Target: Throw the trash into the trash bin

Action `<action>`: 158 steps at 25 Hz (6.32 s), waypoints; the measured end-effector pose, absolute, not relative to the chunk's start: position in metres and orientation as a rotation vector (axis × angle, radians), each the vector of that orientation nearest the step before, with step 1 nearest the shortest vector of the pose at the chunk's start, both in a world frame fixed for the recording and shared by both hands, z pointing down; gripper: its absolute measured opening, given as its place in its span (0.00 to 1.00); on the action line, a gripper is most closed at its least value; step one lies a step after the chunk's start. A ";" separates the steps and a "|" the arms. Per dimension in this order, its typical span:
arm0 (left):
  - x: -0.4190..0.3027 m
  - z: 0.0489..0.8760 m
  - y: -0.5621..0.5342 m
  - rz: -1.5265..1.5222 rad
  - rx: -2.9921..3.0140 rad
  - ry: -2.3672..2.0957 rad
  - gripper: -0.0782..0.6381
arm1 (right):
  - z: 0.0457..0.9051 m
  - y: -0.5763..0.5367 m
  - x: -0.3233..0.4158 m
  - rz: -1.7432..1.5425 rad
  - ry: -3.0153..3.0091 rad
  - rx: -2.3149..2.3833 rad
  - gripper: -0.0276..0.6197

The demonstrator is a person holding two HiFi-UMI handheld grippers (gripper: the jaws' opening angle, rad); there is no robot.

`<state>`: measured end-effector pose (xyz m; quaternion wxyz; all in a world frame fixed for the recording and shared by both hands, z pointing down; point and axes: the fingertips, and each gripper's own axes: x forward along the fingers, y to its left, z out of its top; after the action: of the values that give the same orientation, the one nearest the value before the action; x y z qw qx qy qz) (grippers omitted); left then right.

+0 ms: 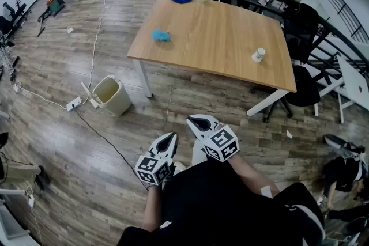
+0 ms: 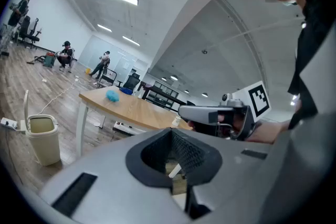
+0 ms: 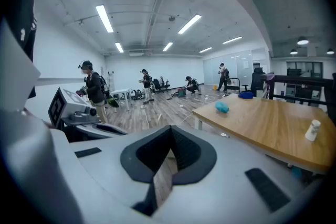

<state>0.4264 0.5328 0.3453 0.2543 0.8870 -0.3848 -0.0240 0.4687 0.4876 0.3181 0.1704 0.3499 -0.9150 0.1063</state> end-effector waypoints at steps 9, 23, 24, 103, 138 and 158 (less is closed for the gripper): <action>0.413 0.356 0.473 -0.030 2.383 -1.053 0.11 | 0.344 0.394 0.496 0.519 -2.483 1.238 0.03; 0.368 0.348 0.212 0.230 2.478 -1.114 0.11 | 0.346 0.128 0.412 0.503 -2.621 1.036 0.03; 0.370 0.348 0.187 0.248 2.491 -1.123 0.11 | 0.350 0.103 0.419 0.528 -2.611 1.070 0.03; 0.222 0.337 0.041 0.501 2.106 -1.791 0.14 | 0.345 -0.048 0.306 0.738 -2.737 0.763 0.03; -0.148 0.538 0.021 0.305 1.635 -1.717 0.14 | 0.486 -0.079 -0.122 0.632 -2.526 0.427 0.03; -0.140 0.870 0.019 0.403 1.338 -1.446 0.29 | 0.724 -0.050 -0.087 0.786 -2.211 0.288 0.03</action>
<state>-0.1400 0.0195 0.8704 0.5356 0.5619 -0.6073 0.1691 -0.0873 -0.0504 0.7243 0.3789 0.1126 -0.8655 0.3075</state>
